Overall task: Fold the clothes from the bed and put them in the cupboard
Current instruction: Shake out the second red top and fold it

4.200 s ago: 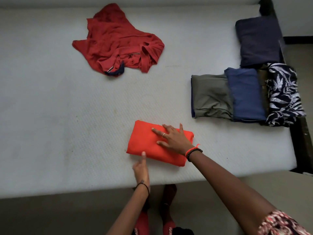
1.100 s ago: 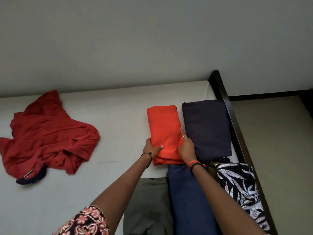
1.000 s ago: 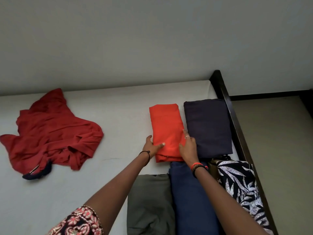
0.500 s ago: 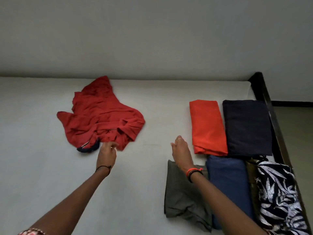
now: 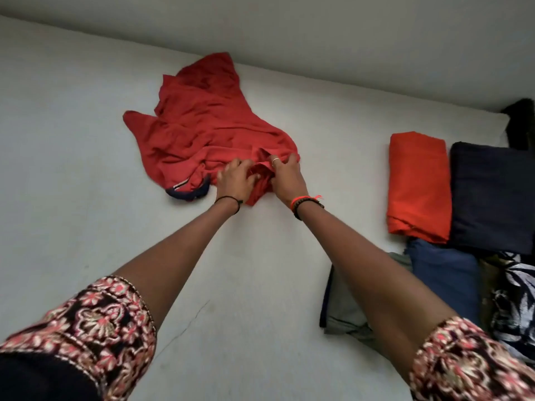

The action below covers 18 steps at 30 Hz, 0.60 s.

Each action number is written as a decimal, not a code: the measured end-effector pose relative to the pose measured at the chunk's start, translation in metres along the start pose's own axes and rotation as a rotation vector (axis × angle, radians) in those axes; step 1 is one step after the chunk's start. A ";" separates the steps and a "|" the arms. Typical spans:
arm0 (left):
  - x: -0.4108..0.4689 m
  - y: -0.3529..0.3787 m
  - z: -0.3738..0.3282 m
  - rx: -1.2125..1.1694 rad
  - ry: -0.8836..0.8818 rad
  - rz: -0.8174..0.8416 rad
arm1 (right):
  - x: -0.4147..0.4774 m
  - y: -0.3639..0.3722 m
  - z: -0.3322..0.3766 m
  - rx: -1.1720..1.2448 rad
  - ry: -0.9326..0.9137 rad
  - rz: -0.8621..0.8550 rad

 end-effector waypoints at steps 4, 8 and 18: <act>-0.032 -0.005 0.004 -0.262 0.078 0.067 | -0.021 -0.020 0.010 -0.014 -0.056 -0.050; -0.066 -0.035 -0.009 -0.412 0.074 0.125 | -0.056 -0.051 0.029 0.108 -0.103 -0.015; -0.117 -0.169 -0.068 -0.301 0.118 0.025 | -0.154 -0.210 0.122 0.823 -0.090 0.017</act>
Point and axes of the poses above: each hand's wrist, its own x-axis towards the middle knuckle, its own y-axis out of the palm, z = x × y, the point moved 10 cm from there along x, towards the middle knuckle, and after that the axes turned 3 degrees about x, right-handed, at the moved point
